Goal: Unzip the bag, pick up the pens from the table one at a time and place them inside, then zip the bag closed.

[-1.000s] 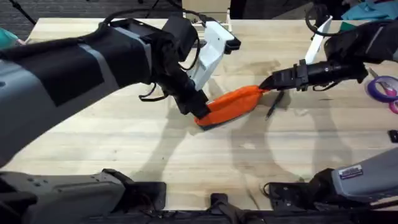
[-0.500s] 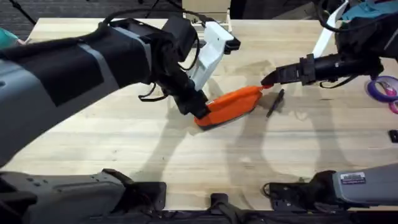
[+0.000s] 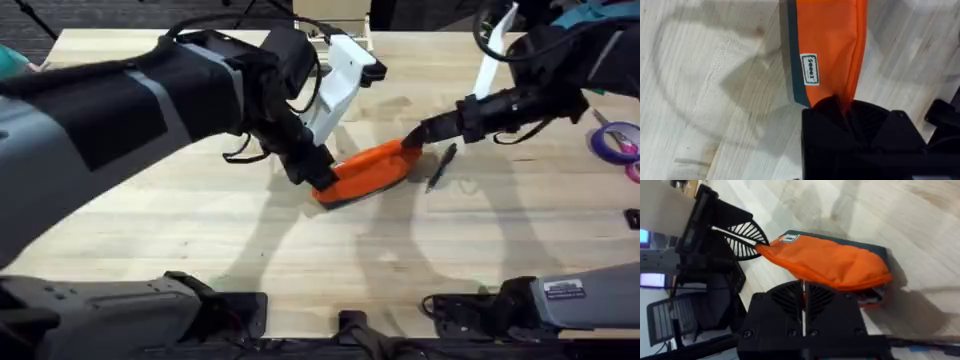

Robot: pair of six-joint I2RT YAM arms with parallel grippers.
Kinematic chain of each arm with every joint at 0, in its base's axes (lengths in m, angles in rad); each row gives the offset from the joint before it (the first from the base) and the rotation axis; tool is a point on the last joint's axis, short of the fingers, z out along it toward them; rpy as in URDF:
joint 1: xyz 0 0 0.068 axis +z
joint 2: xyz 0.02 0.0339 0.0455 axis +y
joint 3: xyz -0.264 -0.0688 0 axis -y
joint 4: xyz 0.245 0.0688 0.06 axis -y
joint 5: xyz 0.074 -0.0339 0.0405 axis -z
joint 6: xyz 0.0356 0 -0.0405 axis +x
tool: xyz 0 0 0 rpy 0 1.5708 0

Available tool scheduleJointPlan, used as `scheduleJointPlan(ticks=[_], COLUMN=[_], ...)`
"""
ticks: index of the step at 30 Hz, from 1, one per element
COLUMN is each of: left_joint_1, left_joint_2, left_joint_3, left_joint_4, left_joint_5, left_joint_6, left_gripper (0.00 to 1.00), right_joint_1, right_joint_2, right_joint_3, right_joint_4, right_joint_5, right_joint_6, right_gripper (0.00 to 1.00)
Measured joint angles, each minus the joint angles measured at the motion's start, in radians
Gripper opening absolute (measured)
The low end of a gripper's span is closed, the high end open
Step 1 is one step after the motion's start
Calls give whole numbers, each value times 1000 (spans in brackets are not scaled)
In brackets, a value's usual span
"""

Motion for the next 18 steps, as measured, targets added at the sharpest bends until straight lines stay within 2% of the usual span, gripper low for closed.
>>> scheduleJointPlan(ticks=[18], left_joint_1=[0], left_joint_2=[0], left_joint_3=[0], left_joint_4=[-1], left_joint_5=[-1], left_joint_6=[0], left_gripper=[42], right_joint_1=[207], right_joint_2=[0], right_joint_3=[0], right_joint_4=[109], right_joint_5=[15], right_joint_6=[151], right_gripper=[33])
